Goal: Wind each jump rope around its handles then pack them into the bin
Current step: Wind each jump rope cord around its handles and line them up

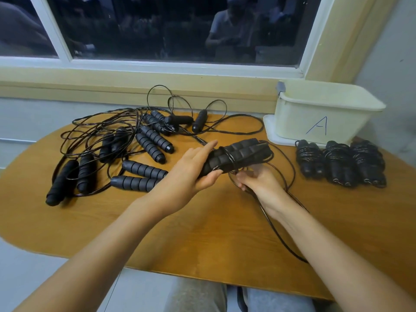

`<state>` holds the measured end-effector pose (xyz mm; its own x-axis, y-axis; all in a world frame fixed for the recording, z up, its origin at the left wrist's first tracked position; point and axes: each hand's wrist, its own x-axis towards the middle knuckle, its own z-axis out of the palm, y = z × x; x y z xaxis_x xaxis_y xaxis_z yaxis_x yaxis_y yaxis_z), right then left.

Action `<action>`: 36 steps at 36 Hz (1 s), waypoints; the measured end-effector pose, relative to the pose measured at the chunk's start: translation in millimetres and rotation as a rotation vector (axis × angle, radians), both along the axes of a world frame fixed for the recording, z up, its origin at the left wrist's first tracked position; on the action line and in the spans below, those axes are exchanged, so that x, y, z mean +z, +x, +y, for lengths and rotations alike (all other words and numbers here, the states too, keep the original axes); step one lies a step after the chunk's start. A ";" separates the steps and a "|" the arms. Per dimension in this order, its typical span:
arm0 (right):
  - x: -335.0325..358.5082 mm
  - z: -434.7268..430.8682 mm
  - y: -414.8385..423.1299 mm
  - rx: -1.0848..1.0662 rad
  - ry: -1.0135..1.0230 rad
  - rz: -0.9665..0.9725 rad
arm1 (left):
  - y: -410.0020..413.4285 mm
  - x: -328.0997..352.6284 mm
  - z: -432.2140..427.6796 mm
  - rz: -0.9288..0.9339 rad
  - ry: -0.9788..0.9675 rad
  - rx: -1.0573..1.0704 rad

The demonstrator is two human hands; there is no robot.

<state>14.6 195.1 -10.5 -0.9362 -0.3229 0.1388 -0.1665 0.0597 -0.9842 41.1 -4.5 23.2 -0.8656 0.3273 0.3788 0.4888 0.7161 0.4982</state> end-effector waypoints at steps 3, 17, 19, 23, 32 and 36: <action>-2.1 -4.2 4.4 0.009 -0.128 0.050 | -1.5 0.6 0.1 -0.029 -0.012 -0.053; -9.3 -11.0 19.7 -0.074 -0.213 0.076 | 3.2 1.0 21.4 0.004 0.037 0.084; -10.9 -6.8 20.9 -0.080 -0.140 0.087 | 4.1 0.7 22.7 0.059 -0.021 0.126; -19.0 5.1 19.7 -0.059 0.298 0.298 | -0.7 5.0 16.7 0.155 -0.038 0.177; 4.8 30.4 4.4 -0.223 1.302 0.496 | -24.7 19.8 0.0 0.304 -0.101 0.254; 21.6 33.2 -1.3 -0.194 1.345 0.542 | -31.9 27.2 -3.0 0.319 -0.117 0.236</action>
